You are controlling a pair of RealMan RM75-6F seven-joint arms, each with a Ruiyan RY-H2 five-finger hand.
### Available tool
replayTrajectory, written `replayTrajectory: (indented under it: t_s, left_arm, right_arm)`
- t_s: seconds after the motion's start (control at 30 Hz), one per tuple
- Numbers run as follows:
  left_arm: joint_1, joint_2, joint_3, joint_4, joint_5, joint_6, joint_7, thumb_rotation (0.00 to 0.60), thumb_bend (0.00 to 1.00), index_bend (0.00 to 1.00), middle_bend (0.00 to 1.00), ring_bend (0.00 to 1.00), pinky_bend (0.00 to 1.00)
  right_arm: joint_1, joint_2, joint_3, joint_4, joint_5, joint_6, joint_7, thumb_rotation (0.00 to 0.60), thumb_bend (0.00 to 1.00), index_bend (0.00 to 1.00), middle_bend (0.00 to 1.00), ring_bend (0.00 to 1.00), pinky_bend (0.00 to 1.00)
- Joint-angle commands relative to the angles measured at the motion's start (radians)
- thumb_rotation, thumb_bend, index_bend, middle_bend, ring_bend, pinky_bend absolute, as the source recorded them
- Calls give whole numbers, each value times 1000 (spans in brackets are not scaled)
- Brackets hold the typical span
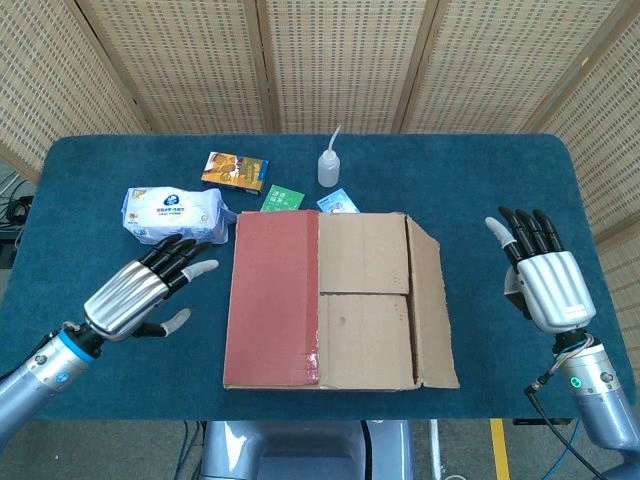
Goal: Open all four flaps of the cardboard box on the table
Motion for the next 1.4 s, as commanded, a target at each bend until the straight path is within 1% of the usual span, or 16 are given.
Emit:
replayTrajectory:
  t_s: [0.03, 0.1, 0.17, 0.23, 0.33, 0.47, 0.67, 0.73, 0.93, 1.1, 1.4]
  left_arm:
    - [-84, 3, -21, 11, 35, -71, -73, 523, 785, 112, 0, 0, 0]
    - [-118, -5, -30, 13, 46, -91, -94, 524, 895, 121, 0, 0, 0]
    - [-147, -16, -38, 16, 55, -109, -103, 527, 967, 146, 0, 0, 0]
    - [-187, -41, -52, 17, 57, -136, -107, 529, 997, 173, 9, 0, 0]
    - [-239, -81, -68, 23, 42, -183, -97, 529, 1000, 214, 49, 0, 0]
    - [-304, -136, -88, 30, 10, -245, -71, 528, 1000, 275, 130, 4, 0]
    - [-384, -216, -119, 46, -65, -320, -11, 529, 1000, 337, 196, 46, 0]
    - [-406, -244, -125, 51, -97, -342, 6, 529, 1000, 338, 199, 48, 0]
    - [-450, -307, -123, 70, -160, -386, 38, 529, 1000, 351, 231, 73, 0]
    - [-479, -352, -118, 100, -217, -418, 92, 529, 1000, 366, 244, 83, 0]
    - [-491, -371, -91, 118, -300, -434, 169, 529, 1000, 377, 255, 91, 0]
  right_arm:
    - [-22, -22, -4, 1, 10, 26, -19, 600, 930, 62, 27, 0, 0]
    - [-32, -31, -7, 3, 11, 36, -23, 600, 930, 58, 25, 0, 0]
    - [-40, -37, -12, 2, 11, 42, -25, 600, 930, 58, 25, 0, 0]
    - [-49, -43, -16, 4, 9, 49, -25, 600, 930, 58, 26, 0, 0]
    - [-57, -50, -19, 8, 3, 53, -26, 600, 930, 58, 25, 0, 0]
    - [-65, -52, -19, 11, -5, 60, -24, 600, 943, 58, 26, 0, 0]
    - [-74, -52, -19, 17, -8, 58, -15, 600, 954, 58, 25, 0, 0]
    - [-76, -50, -18, 16, -8, 52, -7, 600, 956, 58, 25, 0, 0]
    - [-84, -42, -16, 18, -12, 52, 8, 600, 956, 58, 26, 0, 0]
    - [-95, -35, -16, 21, -15, 57, 21, 600, 956, 58, 25, 0, 0]
    - [-110, -49, -23, 40, -12, 51, 31, 600, 956, 58, 25, 0, 0]
